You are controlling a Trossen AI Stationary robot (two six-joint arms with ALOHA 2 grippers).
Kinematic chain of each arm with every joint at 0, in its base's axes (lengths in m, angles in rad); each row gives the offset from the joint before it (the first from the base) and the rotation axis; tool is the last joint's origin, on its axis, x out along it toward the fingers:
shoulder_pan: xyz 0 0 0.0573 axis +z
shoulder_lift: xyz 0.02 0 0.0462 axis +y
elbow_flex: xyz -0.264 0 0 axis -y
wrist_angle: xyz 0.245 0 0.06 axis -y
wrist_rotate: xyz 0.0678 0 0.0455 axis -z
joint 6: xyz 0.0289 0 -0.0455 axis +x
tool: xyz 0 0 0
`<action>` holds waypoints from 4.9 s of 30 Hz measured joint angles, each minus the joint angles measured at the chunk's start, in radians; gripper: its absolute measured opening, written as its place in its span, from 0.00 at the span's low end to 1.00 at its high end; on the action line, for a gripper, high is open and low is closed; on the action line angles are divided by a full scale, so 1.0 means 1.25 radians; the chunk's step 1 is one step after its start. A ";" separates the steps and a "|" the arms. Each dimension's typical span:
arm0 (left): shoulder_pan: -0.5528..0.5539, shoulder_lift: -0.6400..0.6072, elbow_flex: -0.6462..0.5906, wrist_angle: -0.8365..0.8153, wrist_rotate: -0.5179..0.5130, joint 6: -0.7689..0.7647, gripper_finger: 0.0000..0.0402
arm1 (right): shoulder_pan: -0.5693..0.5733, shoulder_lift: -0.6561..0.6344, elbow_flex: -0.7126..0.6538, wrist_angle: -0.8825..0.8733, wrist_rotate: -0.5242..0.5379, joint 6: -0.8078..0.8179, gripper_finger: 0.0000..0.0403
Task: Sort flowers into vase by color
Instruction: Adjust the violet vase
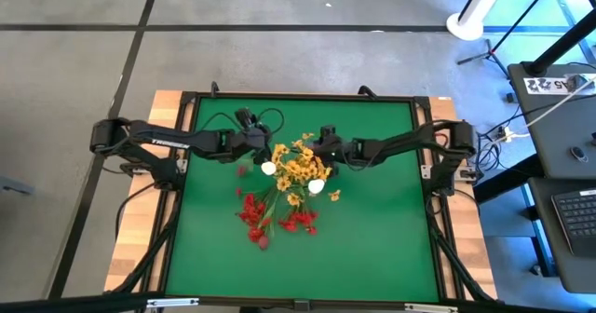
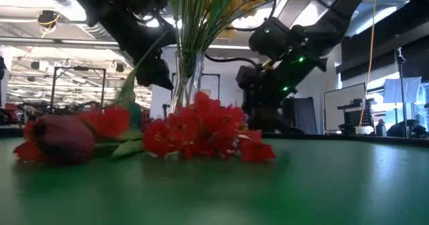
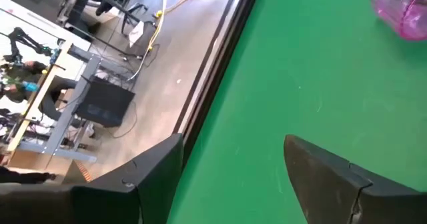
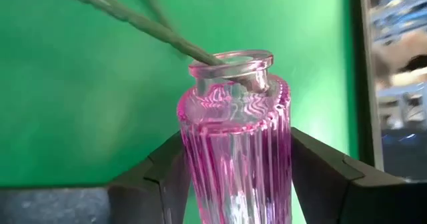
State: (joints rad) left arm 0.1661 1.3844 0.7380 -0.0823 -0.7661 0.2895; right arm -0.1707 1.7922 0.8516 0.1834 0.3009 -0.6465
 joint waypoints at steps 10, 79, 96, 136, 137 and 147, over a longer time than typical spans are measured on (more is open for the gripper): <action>0.000 -0.007 0.000 -0.016 0.000 -0.022 0.64 | 0.000 -0.103 0.000 -0.183 0.042 0.066 0.51; 0.004 -0.247 0.000 -0.011 0.045 -0.063 0.64 | -0.215 -0.701 -0.350 0.051 -0.122 0.535 0.51; 0.004 -0.247 0.000 0.063 0.065 -0.062 0.64 | -0.215 -0.699 -0.582 0.605 -0.283 0.659 0.51; 0.069 -0.134 0.234 0.323 0.670 -0.270 0.64 | -0.214 -0.618 -0.370 0.582 -0.356 0.681 0.51; 0.068 -0.119 0.242 0.323 0.670 -0.268 0.64 | -0.214 -0.605 -0.361 0.582 -0.356 0.686 0.51; 0.070 -0.034 0.313 0.335 0.669 -0.266 0.64 | -0.214 -0.500 -0.278 0.566 -0.382 0.723 0.51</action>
State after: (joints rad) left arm 0.2536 1.3421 1.1298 0.3365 0.0708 -0.0425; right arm -0.4381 1.1672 0.5036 0.8910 -0.1772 0.2577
